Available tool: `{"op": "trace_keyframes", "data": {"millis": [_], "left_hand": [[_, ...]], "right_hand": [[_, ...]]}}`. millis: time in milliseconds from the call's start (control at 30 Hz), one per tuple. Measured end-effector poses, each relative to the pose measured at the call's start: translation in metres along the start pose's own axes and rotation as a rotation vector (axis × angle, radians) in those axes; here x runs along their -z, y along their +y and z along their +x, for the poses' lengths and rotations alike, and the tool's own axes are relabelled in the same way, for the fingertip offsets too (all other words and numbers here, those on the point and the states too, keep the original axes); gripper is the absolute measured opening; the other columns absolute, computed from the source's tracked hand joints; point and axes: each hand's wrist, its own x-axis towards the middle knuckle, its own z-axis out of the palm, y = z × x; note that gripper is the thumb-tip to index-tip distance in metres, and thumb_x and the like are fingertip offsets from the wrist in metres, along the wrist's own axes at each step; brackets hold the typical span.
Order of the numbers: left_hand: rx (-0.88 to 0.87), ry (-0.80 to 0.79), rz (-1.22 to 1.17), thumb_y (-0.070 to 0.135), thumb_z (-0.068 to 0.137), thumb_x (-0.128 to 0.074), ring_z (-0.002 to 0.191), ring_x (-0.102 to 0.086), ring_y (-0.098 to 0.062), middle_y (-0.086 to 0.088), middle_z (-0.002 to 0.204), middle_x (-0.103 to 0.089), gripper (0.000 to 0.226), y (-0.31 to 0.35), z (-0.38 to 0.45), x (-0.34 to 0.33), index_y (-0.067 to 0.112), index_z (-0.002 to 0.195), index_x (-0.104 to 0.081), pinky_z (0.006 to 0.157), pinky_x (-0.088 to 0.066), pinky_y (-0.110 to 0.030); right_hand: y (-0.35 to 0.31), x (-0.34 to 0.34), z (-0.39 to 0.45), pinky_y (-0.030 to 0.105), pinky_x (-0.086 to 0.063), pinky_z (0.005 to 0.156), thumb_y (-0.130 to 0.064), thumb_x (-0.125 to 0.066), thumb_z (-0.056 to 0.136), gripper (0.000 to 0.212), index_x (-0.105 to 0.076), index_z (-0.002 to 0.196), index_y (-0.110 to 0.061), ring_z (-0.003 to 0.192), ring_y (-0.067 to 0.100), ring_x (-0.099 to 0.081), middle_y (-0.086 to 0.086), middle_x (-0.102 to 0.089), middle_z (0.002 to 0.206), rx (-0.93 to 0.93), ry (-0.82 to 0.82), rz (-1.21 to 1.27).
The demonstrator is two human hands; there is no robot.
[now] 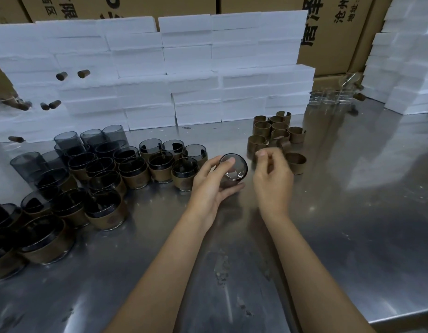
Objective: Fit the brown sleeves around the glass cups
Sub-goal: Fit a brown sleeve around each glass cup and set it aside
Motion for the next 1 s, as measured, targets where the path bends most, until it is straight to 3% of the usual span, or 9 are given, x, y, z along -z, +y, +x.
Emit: {"op": "trace_keyframes", "data": {"millis": [100, 267, 367, 433, 533, 667, 800, 900, 1000], "left_hand": [[-0.003, 0.018, -0.012, 0.011, 0.092, -0.075, 0.107, -0.067, -0.025, -0.014, 0.118, -0.062, 0.031, 0.001, 0.001, 0.001, 0.007, 0.121, -0.067, 0.083, -0.063, -0.046], [0.001, -0.001, 0.013, 0.006, 0.091, -0.074, 0.122, -0.065, -0.03, -0.009, 0.129, -0.063, 0.026, 0.001, 0.001, 0.008, 0.015, 0.115, -0.074, 0.084, -0.063, -0.046], [-0.007, 0.007, 0.016, 0.008, 0.09, -0.076, 0.122, -0.065, -0.029, -0.012, 0.134, -0.061, 0.028, 0.0, 0.002, 0.01, 0.013, 0.117, -0.073, 0.086, -0.063, -0.045], [-0.021, 0.023, 0.028, 0.016, 0.09, -0.078, 0.122, -0.064, -0.025, -0.012, 0.138, -0.06, 0.031, 0.001, 0.002, 0.01, 0.013, 0.119, -0.071, 0.088, -0.063, -0.045], [-0.037, 0.025, 0.08, 0.033, 0.082, -0.085, 0.123, -0.064, -0.021, -0.009, 0.137, -0.061, 0.048, 0.0, 0.001, 0.008, 0.015, 0.123, -0.069, 0.093, -0.061, -0.044], [-0.048, -0.022, 0.118, 0.045, 0.067, -0.092, 0.105, -0.073, -0.014, -0.009, 0.129, -0.066, 0.071, 0.0, 0.0, 0.006, 0.018, 0.127, -0.065, 0.089, -0.062, -0.036], [-0.057, -0.026, 0.129, 0.026, 0.079, -0.088, 0.09, -0.074, -0.011, -0.011, 0.127, -0.065, 0.054, -0.001, 0.0, 0.004, 0.019, 0.127, -0.065, 0.077, -0.059, -0.028], [-0.034, -0.064, 0.094, 0.023, 0.087, -0.082, 0.105, -0.073, -0.018, -0.013, 0.129, -0.068, 0.046, 0.0, -0.001, 0.006, 0.013, 0.129, -0.065, 0.08, -0.06, -0.031], [-0.013, -0.11, 0.035, 0.03, 0.088, -0.079, 0.127, -0.064, -0.027, -0.017, 0.137, -0.064, 0.049, 0.003, -0.003, 0.005, 0.008, 0.13, -0.066, 0.091, -0.06, -0.04]], "right_hand": [[0.01, 0.014, 0.013, 0.041, -0.033, 0.096, -0.015, -0.063, 0.091, 0.033, -0.069, 0.124, -0.018, 0.122, 0.035, -0.049, 0.01, -0.059, 0.127, 0.021, 0.17, -0.467], [0.028, 0.023, 0.029, 0.05, -0.016, 0.119, -0.033, -0.064, 0.096, 0.032, -0.071, 0.128, -0.03, 0.153, 0.032, -0.017, 0.003, -0.027, 0.166, -0.092, -0.025, -0.757], [0.026, 0.02, 0.029, 0.049, -0.018, 0.116, -0.032, -0.065, 0.096, 0.022, -0.078, 0.112, -0.024, 0.147, 0.032, -0.029, 0.005, -0.046, 0.155, -0.005, 0.002, -0.685], [0.022, 0.019, 0.028, 0.047, -0.031, 0.108, -0.028, -0.066, 0.095, 0.018, -0.079, 0.107, -0.022, 0.128, 0.033, -0.048, 0.006, -0.066, 0.126, 0.056, 0.022, -0.536], [0.01, 0.02, 0.024, 0.049, -0.051, 0.088, -0.022, -0.066, 0.094, 0.014, -0.077, 0.102, -0.021, 0.094, 0.03, -0.065, -0.003, -0.069, 0.083, 0.058, -0.066, -0.216], [0.0, 0.012, 0.007, 0.041, -0.054, 0.073, -0.019, -0.065, 0.096, 0.016, -0.078, 0.106, -0.021, 0.081, 0.019, -0.064, -0.002, -0.073, 0.082, 0.229, -0.256, -0.201], [-0.004, 0.008, 0.0, 0.017, -0.042, 0.069, -0.014, -0.066, 0.094, 0.02, -0.08, 0.107, -0.022, 0.075, 0.014, -0.056, -0.007, -0.067, 0.075, 0.272, -0.3, -0.206], [-0.011, 0.008, -0.001, 0.014, -0.041, 0.074, -0.016, -0.067, 0.094, 0.019, -0.079, 0.103, -0.028, 0.084, 0.011, -0.058, -0.002, -0.066, 0.088, 0.091, -0.341, -0.03], [-0.018, 0.007, 0.0, 0.003, -0.041, 0.078, -0.034, -0.066, 0.096, 0.026, -0.069, 0.122, -0.033, 0.102, -0.008, -0.056, -0.006, -0.061, 0.118, -0.236, -0.5, 0.185]]}}
